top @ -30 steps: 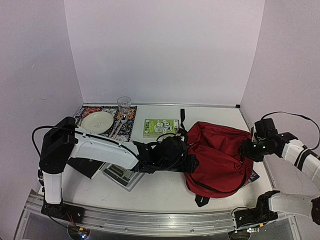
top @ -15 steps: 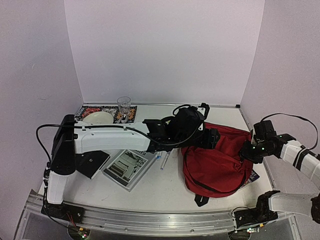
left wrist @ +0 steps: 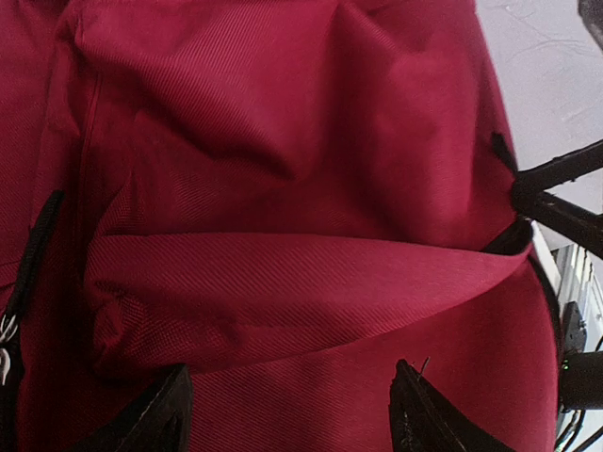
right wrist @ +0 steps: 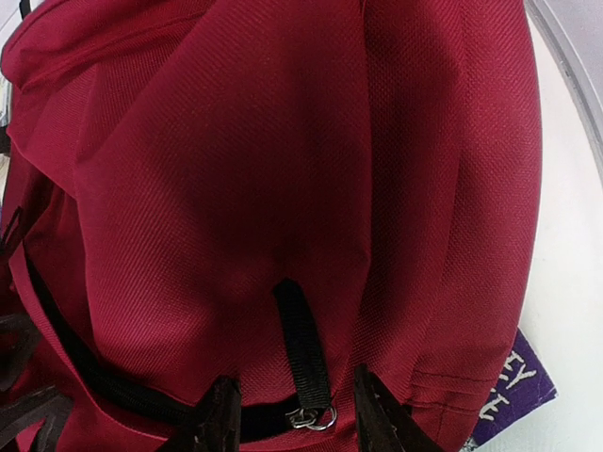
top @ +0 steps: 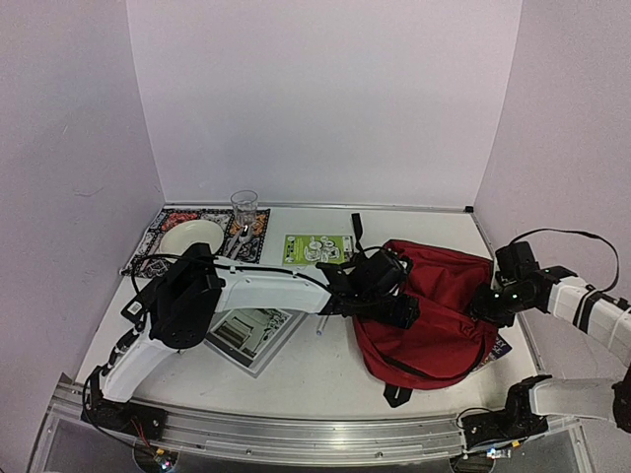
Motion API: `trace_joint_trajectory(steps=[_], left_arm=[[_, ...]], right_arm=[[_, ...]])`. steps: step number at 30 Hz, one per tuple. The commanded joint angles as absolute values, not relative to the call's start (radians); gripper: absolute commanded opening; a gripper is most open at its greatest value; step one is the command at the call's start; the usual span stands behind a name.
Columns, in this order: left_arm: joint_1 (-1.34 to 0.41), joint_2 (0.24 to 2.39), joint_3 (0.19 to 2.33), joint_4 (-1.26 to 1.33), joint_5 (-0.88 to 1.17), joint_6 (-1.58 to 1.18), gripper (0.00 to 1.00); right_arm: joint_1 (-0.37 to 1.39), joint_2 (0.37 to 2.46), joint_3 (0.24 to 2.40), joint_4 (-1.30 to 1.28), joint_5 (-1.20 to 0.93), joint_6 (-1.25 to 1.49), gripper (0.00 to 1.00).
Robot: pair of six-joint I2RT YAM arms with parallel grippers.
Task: Pack the student bag
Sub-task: Hold the student bag at the center of the board, then grab the student bag from the lower front pocket.
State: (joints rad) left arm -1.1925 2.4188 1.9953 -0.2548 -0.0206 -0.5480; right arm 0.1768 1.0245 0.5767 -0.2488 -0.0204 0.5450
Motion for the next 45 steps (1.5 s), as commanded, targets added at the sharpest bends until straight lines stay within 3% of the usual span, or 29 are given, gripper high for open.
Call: trace_joint_trajectory(steps=[1,5,9,11,27,38,45], left_arm=[[-1.184,2.423,1.997,-0.255,0.045,-0.531,0.72],[-1.184,2.415,1.945,-0.255,0.074,-0.54,0.7],[-1.186,2.403,1.907,-0.254,0.093,-0.553,0.69],[-1.187,2.399,1.902,-0.254,0.101,-0.554,0.69],[-1.2,2.281,1.891,-0.248,0.097,-0.571,0.68],[-1.201,2.286,1.96,-0.204,0.114,-0.59,0.7],[-1.201,2.33,1.985,-0.175,0.135,-0.572,0.71]], right_arm=[[0.172,1.058,0.556,-0.231,-0.031,0.523,0.42],[0.172,1.054,0.557,-0.215,-0.057,0.513,0.34],[0.172,1.035,0.573,-0.221,-0.091,0.496,0.07],[0.172,1.017,0.583,-0.232,-0.116,0.49,0.0],[0.196,0.944,0.677,-0.336,-0.352,0.461,0.0],[0.391,0.966,0.695,-0.267,-0.311,0.581,0.0],[0.416,1.005,0.724,-0.221,-0.309,0.606,0.0]])
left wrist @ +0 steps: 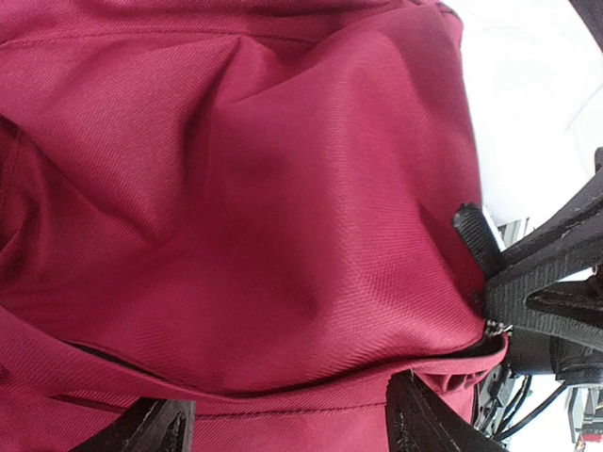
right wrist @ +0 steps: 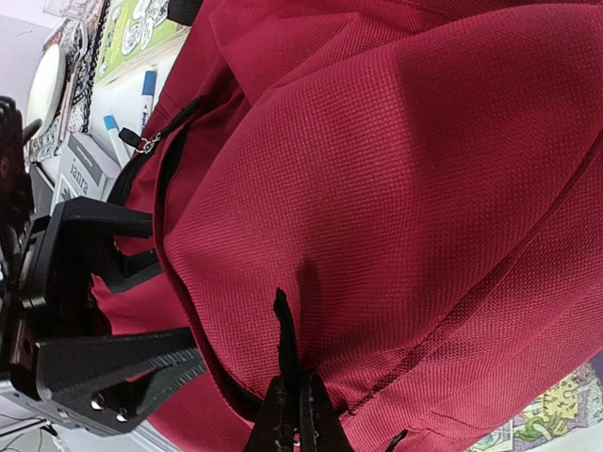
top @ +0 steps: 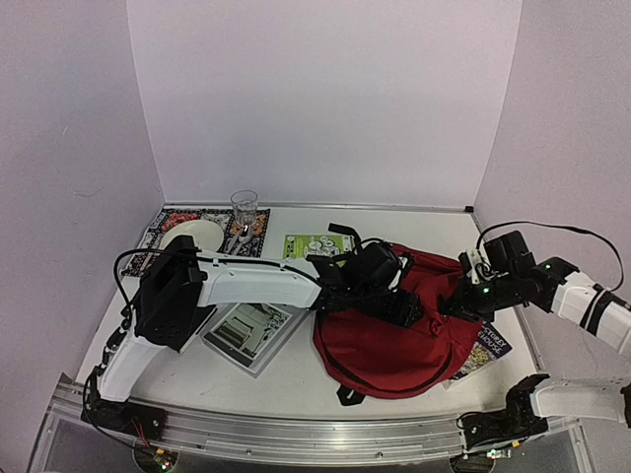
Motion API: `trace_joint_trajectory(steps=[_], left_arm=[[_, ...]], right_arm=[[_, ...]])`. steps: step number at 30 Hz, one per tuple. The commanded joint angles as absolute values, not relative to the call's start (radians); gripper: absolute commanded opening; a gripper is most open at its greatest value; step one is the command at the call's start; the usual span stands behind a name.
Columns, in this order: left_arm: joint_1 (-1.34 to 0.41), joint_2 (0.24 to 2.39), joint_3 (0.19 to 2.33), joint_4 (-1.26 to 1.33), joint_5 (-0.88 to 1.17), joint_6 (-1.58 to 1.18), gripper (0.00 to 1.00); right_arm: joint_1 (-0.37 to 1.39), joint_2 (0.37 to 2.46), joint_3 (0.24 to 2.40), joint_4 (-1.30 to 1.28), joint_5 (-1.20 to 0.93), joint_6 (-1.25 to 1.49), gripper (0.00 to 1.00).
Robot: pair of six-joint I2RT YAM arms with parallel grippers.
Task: Pack the student bag
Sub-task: Grab the student bag from the lower front pocket.
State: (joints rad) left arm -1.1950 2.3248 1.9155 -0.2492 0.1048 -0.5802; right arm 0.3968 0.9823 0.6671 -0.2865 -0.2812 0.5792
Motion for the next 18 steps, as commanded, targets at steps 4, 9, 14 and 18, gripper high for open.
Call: trace_joint_trajectory(steps=[4,9,14,18], left_arm=[[-1.201,2.255,1.919,-0.166,0.089,-0.553,0.73],[-1.199,2.092,1.768,-0.137,-0.023,-0.518,0.78],[-1.199,2.09,1.772,-0.115,-0.003,-0.499,0.81],[-1.202,2.158,1.846,-0.104,0.063,-0.514,0.81]], right_arm=[[0.453,1.033,0.753,-0.219,-0.289,0.613,0.0],[0.496,1.057,0.786,-0.222,-0.254,0.622,0.0],[0.54,1.09,0.8,-0.207,-0.23,0.63,0.0],[0.549,1.104,0.803,-0.203,-0.221,0.631,0.01]])
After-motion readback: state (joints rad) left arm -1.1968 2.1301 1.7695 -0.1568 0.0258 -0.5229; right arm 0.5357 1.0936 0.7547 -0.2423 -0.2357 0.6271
